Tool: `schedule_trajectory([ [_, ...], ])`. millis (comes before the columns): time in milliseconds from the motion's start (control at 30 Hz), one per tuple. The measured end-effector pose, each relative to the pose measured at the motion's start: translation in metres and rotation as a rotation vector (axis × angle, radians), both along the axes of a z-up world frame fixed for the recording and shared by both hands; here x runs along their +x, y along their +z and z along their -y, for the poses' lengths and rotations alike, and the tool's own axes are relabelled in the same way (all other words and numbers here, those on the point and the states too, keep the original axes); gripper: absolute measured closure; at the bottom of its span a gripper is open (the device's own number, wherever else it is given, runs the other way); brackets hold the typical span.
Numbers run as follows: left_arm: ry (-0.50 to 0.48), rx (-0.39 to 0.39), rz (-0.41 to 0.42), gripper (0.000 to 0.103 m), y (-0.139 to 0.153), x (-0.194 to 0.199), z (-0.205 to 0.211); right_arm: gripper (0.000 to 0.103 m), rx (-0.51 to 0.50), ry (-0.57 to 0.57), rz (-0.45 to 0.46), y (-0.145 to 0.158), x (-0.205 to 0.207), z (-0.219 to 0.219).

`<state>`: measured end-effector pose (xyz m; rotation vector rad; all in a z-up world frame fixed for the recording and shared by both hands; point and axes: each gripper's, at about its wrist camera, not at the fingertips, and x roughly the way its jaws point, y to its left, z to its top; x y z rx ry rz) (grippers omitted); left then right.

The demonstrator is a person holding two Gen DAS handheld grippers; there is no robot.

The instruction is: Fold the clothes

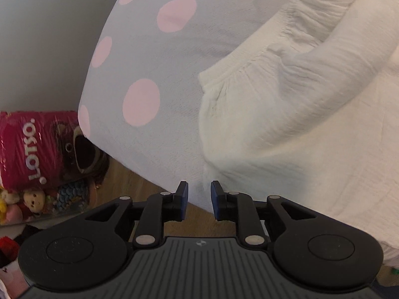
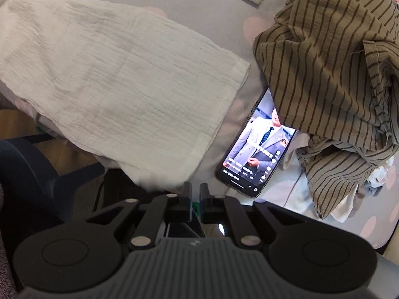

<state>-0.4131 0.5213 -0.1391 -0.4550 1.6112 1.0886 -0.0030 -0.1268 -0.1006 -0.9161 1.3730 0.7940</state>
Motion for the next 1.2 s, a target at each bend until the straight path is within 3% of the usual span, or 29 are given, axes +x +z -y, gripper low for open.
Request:
schedule_trajectory([
  [67,0.023,0.05,0.078,0.084,0.014,-0.001,-0.003,0.085,0.03,-0.017,0.031,0.006,0.004,-0.003],
  [300,0.066,0.218,0.394,0.075,0.063,0.006,-0.013,0.084,0.193,-0.141,0.15,0.033,0.033,-0.023],
  [400,-0.004,0.252,0.473,0.073,0.076,0.028,-0.012,0.084,0.23,-0.183,0.215,0.038,0.046,-0.039],
  [500,-0.091,0.279,0.537,0.065,0.086,0.053,-0.007,0.084,0.271,-0.246,0.249,0.037,0.056,-0.055],
  [700,-0.271,0.255,0.593,0.059,0.084,0.109,-0.002,0.074,0.347,-0.348,0.203,0.008,0.07,-0.092],
  [867,-0.391,0.267,0.568,0.059,0.065,0.154,-0.002,0.074,0.405,-0.45,0.147,-0.019,0.081,-0.127],
  [1000,-0.448,0.293,0.533,0.058,0.042,0.177,-0.002,0.074,0.418,-0.464,0.115,-0.032,0.086,-0.144],
  [1067,-0.467,0.306,0.522,0.071,0.034,0.184,-0.001,0.074,0.423,-0.46,0.123,-0.034,0.089,-0.15],
  [1100,-0.475,0.311,0.529,0.092,0.034,0.185,0.001,0.073,0.426,-0.459,0.125,-0.036,0.09,-0.152],
  [1200,-0.515,0.343,0.573,0.1,0.039,0.187,0.008,0.073,0.427,-0.454,0.118,-0.038,0.093,-0.156],
])
